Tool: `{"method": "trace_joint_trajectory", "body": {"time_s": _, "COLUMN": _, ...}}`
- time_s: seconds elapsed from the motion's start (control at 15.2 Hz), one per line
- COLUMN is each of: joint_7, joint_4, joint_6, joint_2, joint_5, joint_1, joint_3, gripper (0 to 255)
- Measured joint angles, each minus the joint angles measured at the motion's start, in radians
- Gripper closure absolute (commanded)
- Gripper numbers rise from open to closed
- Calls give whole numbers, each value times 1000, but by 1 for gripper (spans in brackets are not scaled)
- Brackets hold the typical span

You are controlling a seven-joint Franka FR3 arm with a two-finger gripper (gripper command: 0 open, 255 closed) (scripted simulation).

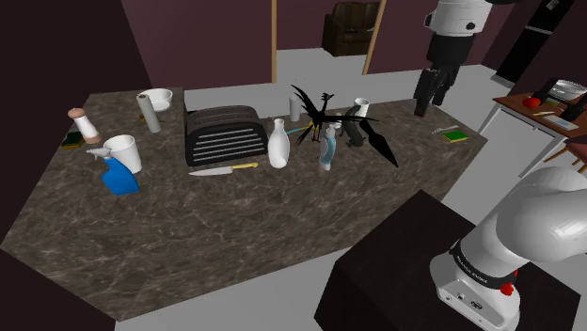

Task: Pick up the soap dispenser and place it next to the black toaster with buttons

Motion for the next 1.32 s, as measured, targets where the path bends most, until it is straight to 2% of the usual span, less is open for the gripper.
{"method": "trace_joint_trajectory", "body": {"time_s": 0.13, "joint_7": 7, "joint_4": -13, "joint_6": 22, "joint_2": 4, "joint_5": 3, "joint_1": -1, "joint_3": 2, "gripper": 0}}
{"method": "trace_joint_trajectory", "body": {"time_s": 0.46, "joint_7": 41, "joint_4": -117, "joint_6": 225, "joint_2": 44, "joint_5": 4, "joint_1": -19, "joint_3": 0, "gripper": 0}}
{"method": "trace_joint_trajectory", "body": {"time_s": 0.79, "joint_7": 79, "joint_4": -220, "joint_6": 473, "joint_2": 122, "joint_5": 5, "joint_1": -38, "joint_3": -1, "gripper": 0}}
{"method": "trace_joint_trajectory", "body": {"time_s": 1.32, "joint_7": 121, "joint_4": -261, "joint_6": 874, "joint_2": 374, "joint_5": 2, "joint_1": -75, "joint_3": -21, "gripper": 0}}
